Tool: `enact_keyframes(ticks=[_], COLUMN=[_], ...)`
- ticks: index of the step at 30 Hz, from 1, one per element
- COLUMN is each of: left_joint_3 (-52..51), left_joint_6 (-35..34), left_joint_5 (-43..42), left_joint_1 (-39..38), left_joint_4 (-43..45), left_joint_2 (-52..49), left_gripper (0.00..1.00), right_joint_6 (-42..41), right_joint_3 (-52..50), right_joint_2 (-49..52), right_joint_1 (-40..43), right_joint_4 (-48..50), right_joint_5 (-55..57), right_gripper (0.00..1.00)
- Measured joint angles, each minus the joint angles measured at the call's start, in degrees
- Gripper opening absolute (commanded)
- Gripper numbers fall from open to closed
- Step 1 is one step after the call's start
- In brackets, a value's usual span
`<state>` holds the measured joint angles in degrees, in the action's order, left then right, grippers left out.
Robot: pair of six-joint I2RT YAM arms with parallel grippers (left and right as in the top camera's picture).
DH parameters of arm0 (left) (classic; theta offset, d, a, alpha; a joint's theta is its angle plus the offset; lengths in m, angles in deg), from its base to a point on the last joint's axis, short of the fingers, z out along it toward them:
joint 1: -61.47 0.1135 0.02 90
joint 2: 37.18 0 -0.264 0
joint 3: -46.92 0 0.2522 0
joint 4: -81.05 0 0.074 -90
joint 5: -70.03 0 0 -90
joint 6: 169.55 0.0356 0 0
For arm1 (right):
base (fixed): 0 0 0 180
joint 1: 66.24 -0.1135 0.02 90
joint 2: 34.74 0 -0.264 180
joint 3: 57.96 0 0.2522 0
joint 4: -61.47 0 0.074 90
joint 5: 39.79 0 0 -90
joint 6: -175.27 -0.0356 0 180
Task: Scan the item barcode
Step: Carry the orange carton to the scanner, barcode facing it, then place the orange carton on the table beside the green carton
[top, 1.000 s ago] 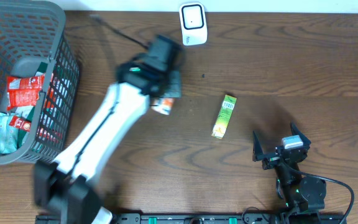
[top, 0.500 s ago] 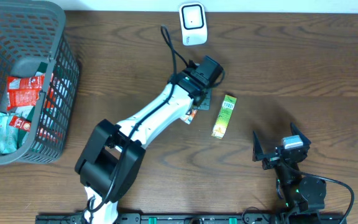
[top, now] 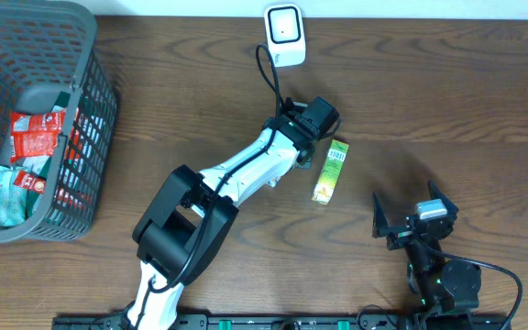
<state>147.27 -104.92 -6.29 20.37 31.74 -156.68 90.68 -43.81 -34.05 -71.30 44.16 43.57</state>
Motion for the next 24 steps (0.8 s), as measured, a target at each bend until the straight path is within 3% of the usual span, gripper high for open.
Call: enact_keyframes(ticks=[5,10,18,24], left_joint_3=[0.00,0.02,2.29,4.15], left_joint_6=[-0.24,0.48,3.39,5.95], left_joint_5=[0.22,0.26,0.22,0.22], left_joint_1=[0.00,0.00,0.24,3.32], left_joint_4=[0.20,-0.07,-3.56,-8.76], left_joint_2=[0.00,0.00,3.34,14.82], left_gripper=[0.76,0.81,0.84,0.84], right_joint_6=[0.00,0.00,0.00,-0.02], right_joint_3=[0.00,0.00,0.00,0.00], right_joint_2=[0.00,0.00,0.00,0.00], right_joint_1=[0.00,0.00,0.00,0.00], right_joint_4=[0.00,0.00,0.02,0.00], right_joint_5=[0.00,0.00,0.00,0.00], right_gripper=[0.99,0.99,0.99,0.99])
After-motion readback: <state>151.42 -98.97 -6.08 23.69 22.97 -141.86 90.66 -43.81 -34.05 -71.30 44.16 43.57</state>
